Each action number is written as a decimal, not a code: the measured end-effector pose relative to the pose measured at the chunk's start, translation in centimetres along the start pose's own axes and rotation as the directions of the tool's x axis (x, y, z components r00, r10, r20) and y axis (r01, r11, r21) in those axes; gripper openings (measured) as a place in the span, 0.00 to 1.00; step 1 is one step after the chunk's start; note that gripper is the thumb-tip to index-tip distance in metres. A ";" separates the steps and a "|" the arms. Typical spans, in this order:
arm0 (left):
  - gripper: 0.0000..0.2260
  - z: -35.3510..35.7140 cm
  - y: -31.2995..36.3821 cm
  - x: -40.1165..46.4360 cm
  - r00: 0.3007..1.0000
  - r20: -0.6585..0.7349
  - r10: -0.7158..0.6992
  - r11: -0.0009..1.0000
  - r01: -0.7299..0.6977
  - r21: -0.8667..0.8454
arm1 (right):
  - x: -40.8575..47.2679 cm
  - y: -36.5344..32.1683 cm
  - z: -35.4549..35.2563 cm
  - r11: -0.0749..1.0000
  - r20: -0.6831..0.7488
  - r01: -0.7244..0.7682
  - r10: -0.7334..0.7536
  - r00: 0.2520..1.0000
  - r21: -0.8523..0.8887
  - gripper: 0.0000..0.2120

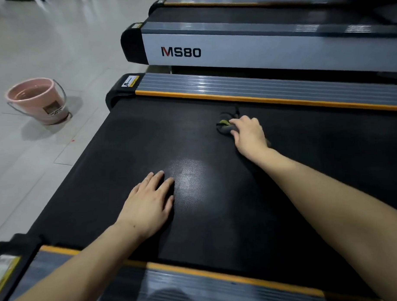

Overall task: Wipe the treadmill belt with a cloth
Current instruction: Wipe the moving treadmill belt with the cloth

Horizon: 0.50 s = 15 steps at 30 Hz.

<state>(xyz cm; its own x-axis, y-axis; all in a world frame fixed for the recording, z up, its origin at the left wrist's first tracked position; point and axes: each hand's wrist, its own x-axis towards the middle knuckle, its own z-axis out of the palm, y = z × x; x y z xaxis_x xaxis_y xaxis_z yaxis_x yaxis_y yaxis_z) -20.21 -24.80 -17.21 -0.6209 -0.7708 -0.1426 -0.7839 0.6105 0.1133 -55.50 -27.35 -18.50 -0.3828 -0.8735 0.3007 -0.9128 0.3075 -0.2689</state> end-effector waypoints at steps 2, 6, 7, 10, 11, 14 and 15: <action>0.30 0.5 0.0 -0.4 1.000 -0.022 0.004 1.000 -0.005 -0.008 | -3.3 -1.5 -0.4 0.998 -0.011 0.041 -0.041 0.999 0.050 0.15; 0.31 1.6 -0.2 -1.1 0.999 -0.052 0.009 1.000 -0.009 0.005 | -14.3 -4.4 -2.0 0.935 0.043 0.301 -0.314 0.949 0.188 0.15; 0.30 1.8 -0.2 -1.2 0.998 -0.061 0.008 1.000 -0.007 0.007 | -16.7 -5.0 -2.5 0.904 0.064 0.368 -0.390 0.919 0.216 0.16; 0.28 2.2 -0.2 -1.2 0.996 -0.089 -0.001 1.000 0.002 0.013 | -16.7 -4.4 -2.6 0.869 0.073 0.461 -0.479 0.875 0.181 0.16; 0.28 2.3 -0.2 -1.1 0.996 -0.094 0.004 1.000 -0.003 0.008 | -15.1 -4.1 -2.0 0.890 0.050 0.437 -0.446 0.894 0.133 0.16; 0.28 2.0 -0.3 -1.0 0.994 -0.103 0.023 1.000 -0.023 -0.002 | -9.4 -4.7 -0.6 0.986 -0.016 0.147 -0.146 0.989 0.080 0.15; 0.27 1.8 -0.4 -1.0 0.994 -0.101 0.031 0.999 -0.032 -0.007 | -8.3 -5.3 -0.4 0.996 -0.006 0.039 -0.039 0.999 0.080 0.15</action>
<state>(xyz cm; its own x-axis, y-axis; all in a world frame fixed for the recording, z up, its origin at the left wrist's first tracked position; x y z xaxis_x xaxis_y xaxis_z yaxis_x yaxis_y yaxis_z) -19.23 -23.94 -18.89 -0.6420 -0.7657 -0.0385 -0.7634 0.6337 0.1250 -47.55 -21.58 -19.21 -0.3479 -0.8826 0.3162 -0.9128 0.2419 -0.3290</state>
